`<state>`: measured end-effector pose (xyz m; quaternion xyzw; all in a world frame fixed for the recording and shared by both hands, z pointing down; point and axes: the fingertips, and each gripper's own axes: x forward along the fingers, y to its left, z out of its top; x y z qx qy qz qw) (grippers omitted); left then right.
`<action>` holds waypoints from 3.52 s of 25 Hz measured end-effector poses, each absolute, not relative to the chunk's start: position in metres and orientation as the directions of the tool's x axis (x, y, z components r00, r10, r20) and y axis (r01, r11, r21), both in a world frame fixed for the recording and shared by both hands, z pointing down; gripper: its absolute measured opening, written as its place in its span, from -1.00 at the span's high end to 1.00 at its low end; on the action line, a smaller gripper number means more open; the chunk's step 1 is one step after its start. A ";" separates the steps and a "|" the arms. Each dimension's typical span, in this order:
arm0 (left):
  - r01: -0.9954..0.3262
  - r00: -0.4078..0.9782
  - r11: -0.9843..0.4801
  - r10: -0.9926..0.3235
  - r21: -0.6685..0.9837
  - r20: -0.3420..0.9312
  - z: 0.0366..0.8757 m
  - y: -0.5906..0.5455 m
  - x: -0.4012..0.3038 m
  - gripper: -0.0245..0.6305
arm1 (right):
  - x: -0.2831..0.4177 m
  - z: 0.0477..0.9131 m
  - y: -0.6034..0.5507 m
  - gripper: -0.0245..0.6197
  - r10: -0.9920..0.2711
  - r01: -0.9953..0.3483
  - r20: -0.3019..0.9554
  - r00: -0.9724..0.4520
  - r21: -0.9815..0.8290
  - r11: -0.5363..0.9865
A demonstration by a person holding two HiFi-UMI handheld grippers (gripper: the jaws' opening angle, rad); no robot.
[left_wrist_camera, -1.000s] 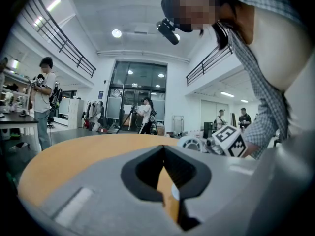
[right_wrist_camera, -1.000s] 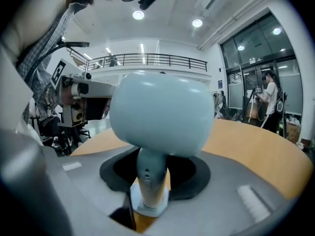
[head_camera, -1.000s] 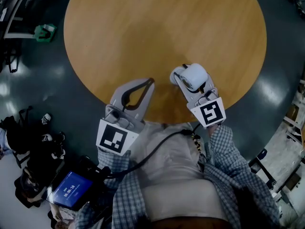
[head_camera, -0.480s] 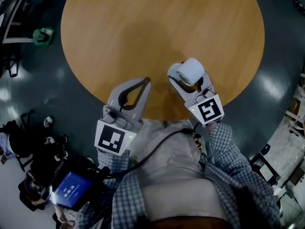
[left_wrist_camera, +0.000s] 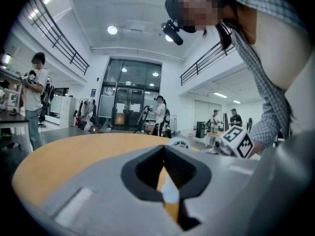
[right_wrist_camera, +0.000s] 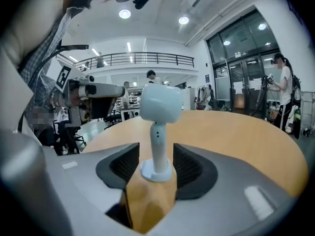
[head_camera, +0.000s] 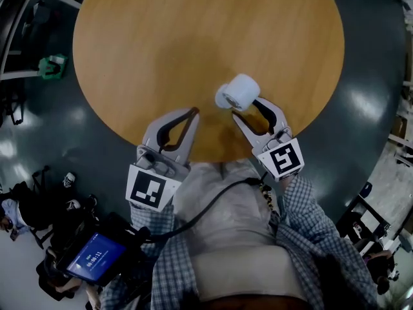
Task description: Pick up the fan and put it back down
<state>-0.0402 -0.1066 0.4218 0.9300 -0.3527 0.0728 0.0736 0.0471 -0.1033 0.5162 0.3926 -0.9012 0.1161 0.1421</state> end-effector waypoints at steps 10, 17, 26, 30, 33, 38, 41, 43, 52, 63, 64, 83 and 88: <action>-0.623 0.778 -0.779 -0.608 0.068 0.159 0.400 -0.104 -0.016 0.93 | 0.100 0.470 -0.092 0.76 -0.787 -0.828 0.285 -0.547 -0.044 0.560; -0.623 0.779 -0.781 -0.617 0.033 0.109 0.380 -0.108 -0.007 0.93 | 0.114 0.424 -0.107 0.93 -0.836 -0.855 0.194 -0.514 -0.035 0.517; -0.642 0.764 -0.767 -0.641 -0.018 0.070 0.349 -0.112 -0.021 0.93 | 0.103 0.357 -0.127 0.94 -0.850 -0.851 0.043 -0.525 -0.051 0.522; -0.646 0.761 -0.763 -0.647 -0.023 0.059 0.343 -0.113 -0.024 0.93 | 0.102 0.342 -0.132 0.93 -0.855 -0.853 0.000 -0.519 -0.057 0.519; -0.651 0.757 -0.759 -0.651 -0.028 0.056 0.342 -0.114 -0.025 0.93 | 0.101 0.336 -0.133 0.93 -0.853 -0.850 -0.018 -0.522 -0.065 0.522; -0.656 0.753 -0.754 -0.656 -0.029 0.046 0.343 -0.116 -0.028 0.93 | 0.095 0.334 -0.135 0.91 -0.841 -0.839 -0.026 -0.540 -0.059 0.541; -0.660 0.750 -0.751 -0.660 -0.028 0.042 0.343 -0.116 -0.028 0.93 | 0.093 0.335 -0.137 0.91 -0.835 -0.834 -0.019 -0.550 -0.050 0.550; -0.660 0.750 -0.751 -0.661 -0.027 0.040 0.343 -0.115 -0.029 0.93 | 0.092 0.334 -0.136 0.91 -0.833 -0.832 -0.020 -0.553 -0.041 0.553; -0.668 0.743 -0.744 -0.668 -0.023 0.025 0.339 -0.120 -0.034 0.93 | 0.089 0.334 -0.142 0.91 -0.833 -0.833 -0.016 -0.553 -0.036 0.553; -0.664 0.747 -0.747 -0.665 -0.020 0.025 0.339 -0.120 -0.033 0.93 | 0.089 0.336 -0.141 0.91 -0.834 -0.833 -0.001 -0.552 -0.032 0.552; -0.664 0.747 -0.748 -0.664 -0.019 0.024 0.339 -0.121 -0.033 0.93 | 0.089 0.337 -0.141 0.91 -0.834 -0.834 0.001 -0.552 -0.031 0.552; -0.660 0.750 -0.751 -0.660 -0.020 0.024 0.340 -0.119 -0.032 0.93 | 0.085 0.340 -0.137 0.91 -0.829 -0.829 0.018 -0.559 -0.024 0.559; -0.658 0.753 -0.753 -0.658 -0.023 0.023 0.342 -0.119 -0.033 0.93 | 0.084 0.342 -0.138 0.91 -0.830 -0.830 0.019 -0.558 -0.024 0.557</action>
